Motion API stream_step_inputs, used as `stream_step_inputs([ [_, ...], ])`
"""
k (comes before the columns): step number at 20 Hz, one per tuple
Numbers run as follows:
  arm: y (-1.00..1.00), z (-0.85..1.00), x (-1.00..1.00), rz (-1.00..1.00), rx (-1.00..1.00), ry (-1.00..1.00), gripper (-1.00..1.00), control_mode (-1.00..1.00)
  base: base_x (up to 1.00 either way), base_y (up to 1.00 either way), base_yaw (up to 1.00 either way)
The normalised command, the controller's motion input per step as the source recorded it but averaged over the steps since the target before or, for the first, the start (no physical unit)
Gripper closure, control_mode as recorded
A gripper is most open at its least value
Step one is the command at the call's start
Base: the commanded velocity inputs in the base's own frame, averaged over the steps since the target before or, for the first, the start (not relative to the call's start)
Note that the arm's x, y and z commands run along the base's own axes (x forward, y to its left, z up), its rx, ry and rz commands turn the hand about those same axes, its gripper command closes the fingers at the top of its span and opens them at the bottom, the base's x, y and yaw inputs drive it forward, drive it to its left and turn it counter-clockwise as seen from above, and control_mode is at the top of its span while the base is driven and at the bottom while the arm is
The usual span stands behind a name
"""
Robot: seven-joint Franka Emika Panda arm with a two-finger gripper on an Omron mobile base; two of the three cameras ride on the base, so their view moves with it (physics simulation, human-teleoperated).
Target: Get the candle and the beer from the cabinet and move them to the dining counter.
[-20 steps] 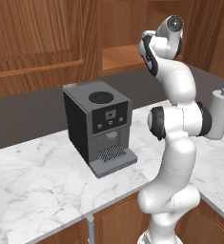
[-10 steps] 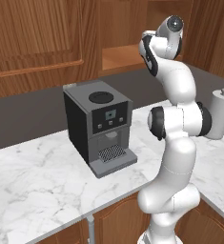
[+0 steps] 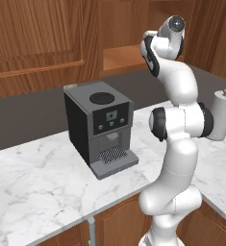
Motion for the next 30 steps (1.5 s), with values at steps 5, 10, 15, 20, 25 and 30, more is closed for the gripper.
stream_step_inputs([
  [5,0.0,0.0,0.0,0.0,0.0,0.0,1.0,-1.0,0.0,0.0,0.0],
  [10,0.0,0.0,0.0,0.0,0.0,0.0,1.0,-1.0,0.0,0.0,0.0],
  [15,0.0,0.0,0.0,0.0,0.0,0.0,1.0,-1.0,0.0,0.0,0.0],
  [20,0.01,0.0,-0.26,0.0,0.0,0.0,1.0,-1.0,0.0,0.0,0.0],
  [25,0.14,0.0,-0.69,0.06,0.0,0.02,1.0,-1.0,0.0,0.0,0.0],
  [30,0.41,-0.03,-0.87,0.08,0.0,0.0,1.0,-1.0,0.0,0.0,0.0],
])
